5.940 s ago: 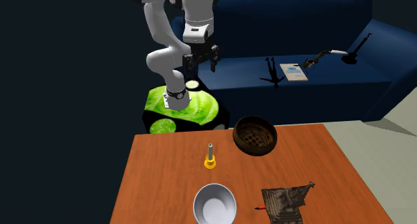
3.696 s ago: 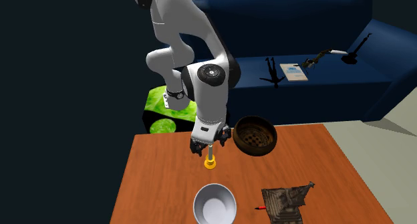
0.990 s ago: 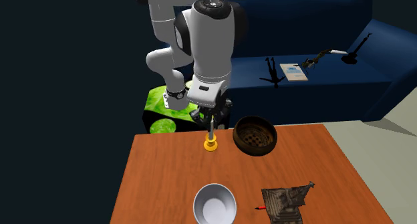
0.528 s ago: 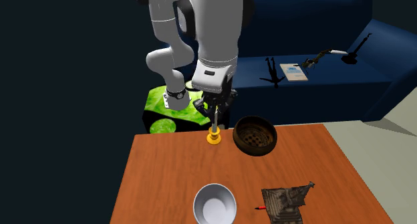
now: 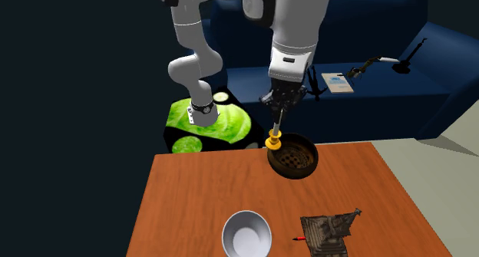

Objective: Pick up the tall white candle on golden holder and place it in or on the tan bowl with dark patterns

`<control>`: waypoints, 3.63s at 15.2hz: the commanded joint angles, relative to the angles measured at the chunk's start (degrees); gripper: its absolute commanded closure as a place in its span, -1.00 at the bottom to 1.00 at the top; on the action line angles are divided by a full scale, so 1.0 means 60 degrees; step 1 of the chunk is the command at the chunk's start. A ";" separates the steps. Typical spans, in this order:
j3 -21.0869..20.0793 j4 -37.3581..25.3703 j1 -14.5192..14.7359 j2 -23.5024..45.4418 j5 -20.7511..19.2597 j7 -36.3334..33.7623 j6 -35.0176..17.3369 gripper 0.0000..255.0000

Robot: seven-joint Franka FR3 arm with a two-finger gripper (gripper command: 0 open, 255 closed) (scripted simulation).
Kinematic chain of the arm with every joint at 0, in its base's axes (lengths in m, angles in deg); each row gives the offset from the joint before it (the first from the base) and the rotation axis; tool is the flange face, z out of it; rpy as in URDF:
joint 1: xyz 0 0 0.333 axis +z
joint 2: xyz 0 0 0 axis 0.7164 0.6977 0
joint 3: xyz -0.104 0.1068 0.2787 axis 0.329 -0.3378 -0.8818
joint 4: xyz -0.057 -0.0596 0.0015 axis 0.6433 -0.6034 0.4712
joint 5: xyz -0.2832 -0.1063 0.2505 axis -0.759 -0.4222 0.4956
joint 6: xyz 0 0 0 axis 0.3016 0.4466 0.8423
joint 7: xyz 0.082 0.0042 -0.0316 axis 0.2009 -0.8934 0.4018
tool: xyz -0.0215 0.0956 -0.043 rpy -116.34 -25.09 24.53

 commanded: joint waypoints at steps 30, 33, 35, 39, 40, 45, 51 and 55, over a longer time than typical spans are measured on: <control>-0.1052 0.1168 0.0906 0.0819 -0.0094 -0.1975 -0.1992 1.00; -0.1054 0.1340 0.0908 0.0856 -0.0102 -0.1981 -0.2200 1.00; -0.1054 0.1339 0.0908 0.0856 -0.0102 -0.1981 -0.2200 1.00; -0.1054 0.1339 0.0908 0.0857 -0.0102 -0.1981 -0.2200 1.00; -0.1054 0.1339 0.0908 0.0856 -0.0102 -0.1981 -0.2200 -1.00; -0.1054 0.1339 0.0908 0.0856 -0.0102 -0.1981 -0.2200 -1.00; -0.1043 0.0292 0.0897 0.0708 -0.0070 -0.1957 -0.1007 -1.00; -0.1043 0.0290 0.0897 0.0709 -0.0071 -0.1958 -0.1007 -1.00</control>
